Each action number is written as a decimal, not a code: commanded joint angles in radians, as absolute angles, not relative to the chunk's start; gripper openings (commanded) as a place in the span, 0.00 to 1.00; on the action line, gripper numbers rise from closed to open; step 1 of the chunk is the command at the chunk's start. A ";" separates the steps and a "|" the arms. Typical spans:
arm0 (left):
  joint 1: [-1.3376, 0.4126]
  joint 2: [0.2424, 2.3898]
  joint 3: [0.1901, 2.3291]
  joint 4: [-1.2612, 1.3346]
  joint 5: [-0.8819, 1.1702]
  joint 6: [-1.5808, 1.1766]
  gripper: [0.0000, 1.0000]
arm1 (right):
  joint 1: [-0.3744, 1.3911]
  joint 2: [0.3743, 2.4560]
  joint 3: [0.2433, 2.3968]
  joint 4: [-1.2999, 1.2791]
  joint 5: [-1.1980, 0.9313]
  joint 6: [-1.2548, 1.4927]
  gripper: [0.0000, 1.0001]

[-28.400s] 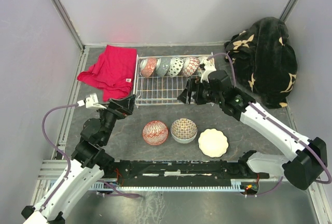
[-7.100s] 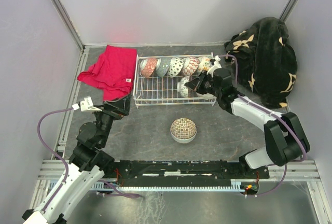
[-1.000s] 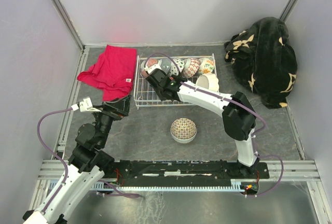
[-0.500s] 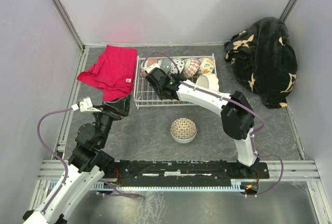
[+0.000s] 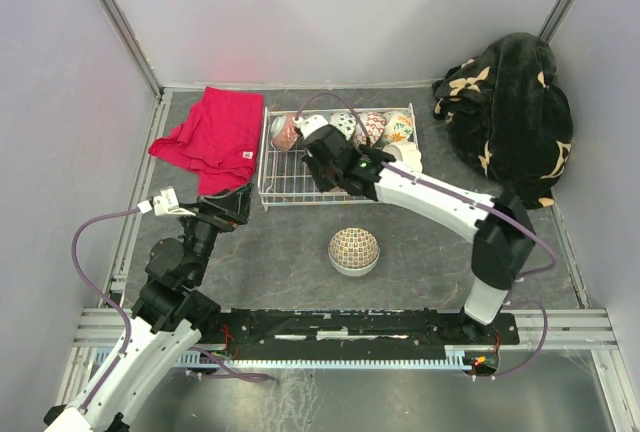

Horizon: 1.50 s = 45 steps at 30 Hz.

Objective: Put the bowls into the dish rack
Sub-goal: Pick up the bowl from the dish rack.

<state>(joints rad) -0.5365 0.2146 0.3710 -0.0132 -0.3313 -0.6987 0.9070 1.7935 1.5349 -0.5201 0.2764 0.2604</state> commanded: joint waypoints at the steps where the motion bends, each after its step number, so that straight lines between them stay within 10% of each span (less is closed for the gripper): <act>1: -0.540 0.209 0.397 0.017 -0.324 -0.684 0.99 | 0.881 1.638 1.435 -0.412 0.162 0.339 0.02; 24: -0.541 0.228 0.393 0.026 -0.324 -0.684 0.99 | 0.465 1.354 0.831 0.294 -0.407 0.763 0.01; 45: -0.540 0.234 0.391 0.029 -0.325 -0.683 0.99 | 0.395 1.433 0.738 0.523 -0.519 0.904 0.01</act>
